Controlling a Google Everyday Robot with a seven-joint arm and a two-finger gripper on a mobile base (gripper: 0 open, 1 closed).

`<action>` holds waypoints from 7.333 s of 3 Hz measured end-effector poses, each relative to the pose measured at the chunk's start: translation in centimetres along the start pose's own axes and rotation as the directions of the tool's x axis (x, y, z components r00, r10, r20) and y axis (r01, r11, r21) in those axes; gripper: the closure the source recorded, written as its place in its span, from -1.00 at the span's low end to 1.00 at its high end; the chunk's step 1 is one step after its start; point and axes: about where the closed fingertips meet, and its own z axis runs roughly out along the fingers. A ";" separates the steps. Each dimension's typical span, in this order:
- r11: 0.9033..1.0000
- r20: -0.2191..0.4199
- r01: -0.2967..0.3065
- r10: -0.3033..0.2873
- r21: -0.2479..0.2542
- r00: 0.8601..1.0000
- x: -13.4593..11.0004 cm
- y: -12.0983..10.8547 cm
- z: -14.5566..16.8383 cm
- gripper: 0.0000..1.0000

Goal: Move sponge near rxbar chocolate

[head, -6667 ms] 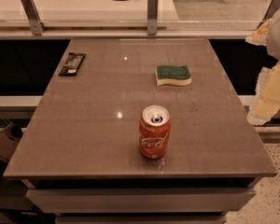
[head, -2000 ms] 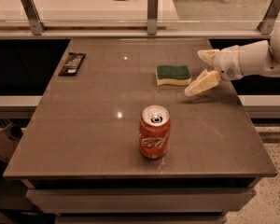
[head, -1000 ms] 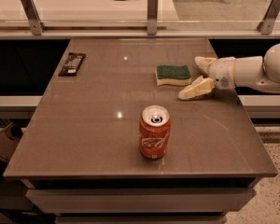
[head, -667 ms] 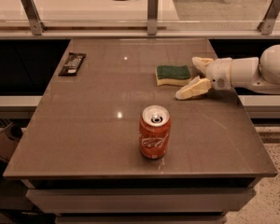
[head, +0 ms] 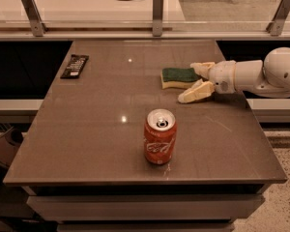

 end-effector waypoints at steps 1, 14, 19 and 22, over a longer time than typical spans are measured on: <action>1.000 0.001 0.000 0.000 -0.005 1.000 0.0 0.1 0.3 -0.16; 0.977 -0.183 0.193 -0.174 0.090 0.968 -21.5 -2.1 9.9 1.00; 0.993 -0.219 0.111 -0.115 -0.032 0.969 -17.5 -0.9 20.9 1.00; 0.996 -0.241 0.087 -0.093 -0.037 0.966 -15.9 0.7 22.4 0.19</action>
Offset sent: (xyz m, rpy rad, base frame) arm 0.0002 0.0029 -0.0008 0.0009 0.0014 0.0046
